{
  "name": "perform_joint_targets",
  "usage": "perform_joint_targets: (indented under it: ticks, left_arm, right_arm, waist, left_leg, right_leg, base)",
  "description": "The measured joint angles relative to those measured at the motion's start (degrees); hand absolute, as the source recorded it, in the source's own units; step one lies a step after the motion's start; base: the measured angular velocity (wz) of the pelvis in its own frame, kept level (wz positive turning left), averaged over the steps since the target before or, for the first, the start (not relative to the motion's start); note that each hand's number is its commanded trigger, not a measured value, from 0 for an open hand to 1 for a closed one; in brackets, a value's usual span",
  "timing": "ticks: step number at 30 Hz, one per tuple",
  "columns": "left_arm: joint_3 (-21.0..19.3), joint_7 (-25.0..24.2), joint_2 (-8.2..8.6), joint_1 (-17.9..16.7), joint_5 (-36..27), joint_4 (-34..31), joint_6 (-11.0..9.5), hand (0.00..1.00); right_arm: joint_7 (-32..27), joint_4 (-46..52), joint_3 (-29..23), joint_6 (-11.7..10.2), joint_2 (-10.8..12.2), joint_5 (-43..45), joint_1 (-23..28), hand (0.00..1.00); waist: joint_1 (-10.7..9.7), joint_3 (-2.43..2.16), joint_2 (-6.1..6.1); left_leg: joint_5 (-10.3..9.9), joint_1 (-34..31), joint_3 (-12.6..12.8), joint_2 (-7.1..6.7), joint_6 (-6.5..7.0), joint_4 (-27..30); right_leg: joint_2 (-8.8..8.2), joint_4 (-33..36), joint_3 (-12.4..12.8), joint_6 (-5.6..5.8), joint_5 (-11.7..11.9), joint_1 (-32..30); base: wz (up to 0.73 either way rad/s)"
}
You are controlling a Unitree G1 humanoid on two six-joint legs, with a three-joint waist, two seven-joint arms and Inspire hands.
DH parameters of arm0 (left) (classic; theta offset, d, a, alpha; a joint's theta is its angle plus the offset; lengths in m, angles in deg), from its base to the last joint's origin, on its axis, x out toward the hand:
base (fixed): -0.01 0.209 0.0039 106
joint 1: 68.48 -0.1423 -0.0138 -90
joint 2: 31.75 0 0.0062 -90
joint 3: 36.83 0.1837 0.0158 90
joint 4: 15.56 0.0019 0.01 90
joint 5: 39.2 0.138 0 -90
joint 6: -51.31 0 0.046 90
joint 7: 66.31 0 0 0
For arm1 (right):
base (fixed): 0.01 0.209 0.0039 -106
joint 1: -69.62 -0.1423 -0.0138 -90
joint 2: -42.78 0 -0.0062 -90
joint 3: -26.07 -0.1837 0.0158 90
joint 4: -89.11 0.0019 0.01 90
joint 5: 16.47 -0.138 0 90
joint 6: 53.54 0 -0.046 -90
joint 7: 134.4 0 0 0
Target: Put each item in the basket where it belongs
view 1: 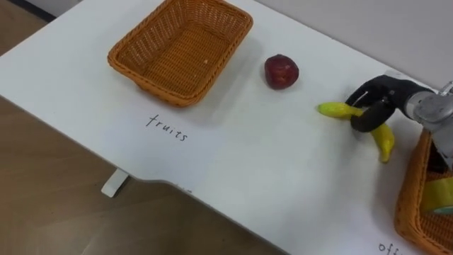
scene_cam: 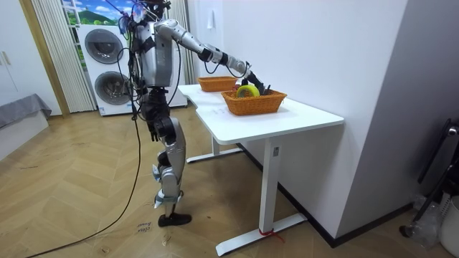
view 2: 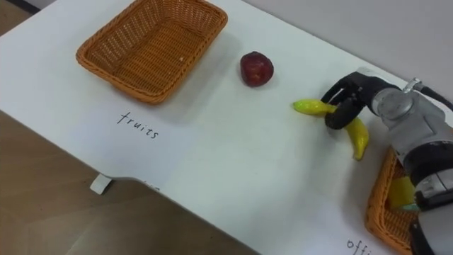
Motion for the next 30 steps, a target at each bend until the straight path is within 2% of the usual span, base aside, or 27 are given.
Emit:
perform_joint_targets:
  ticks: [13, 20, 26, 30]
  left_arm:
    - [0.0, 0.1, -0.01, -0.4, 0.1, 0.1, 0.0, 0.00]
    - [-0.4, 1.1, 0.00, -0.8, 0.5, 0.0, 0.0, 0.00]
    - [-4.8, 1.1, 0.02, -1.9, 0.5, -0.5, -0.2, 0.00]
    - [-5.9, 1.4, 0.03, -2.7, 0.0, -2.5, -0.7, 0.00]
  right_arm:
    - [4.0, 1.3, 0.1, 1.3, 0.0, -1.5, 0.3, 1.00]
    - [5.3, 4.5, -0.2, 1.0, 0.0, -1.2, 1.1, 1.00]
    - [7.3, 7.1, -0.4, 0.9, 0.1, -1.0, 3.1, 1.00]
    - [8.3, 12.6, -0.4, 0.8, 0.1, -1.0, 4.0, 1.00]
  waist:
    - [0.0, -0.06, -0.08]
    - [-0.1, -0.12, -0.16]
    - [-0.4, -0.15, -0.03]
    - [-1.7, -0.28, -0.02]
  left_leg:
    - [0.0, -0.1, 0.0, 0.01, -0.07, 0.1]
    - [0.1, 0.3, 0.0, 0.01, -0.09, 0.0]
    - [0.1, 2.7, 0.0, 0.00, -0.07, -1.0]
    - [0.1, 2.9, 0.1, -0.02, -0.04, -0.9]
  right_leg:
    - [0.01, 0.1, 0.0, -0.11, 0.1, 0.1]
    - [0.02, 0.1, 0.0, -0.15, 0.1, 0.4]
    - [-0.04, 0.0, -0.1, -0.10, 0.1, 2.2]
    - [-0.12, 0.0, 0.0, -0.09, 0.1, 2.2]
  base:
    - [0.00]
    - [0.00]
    - [0.00]
    - [0.00]
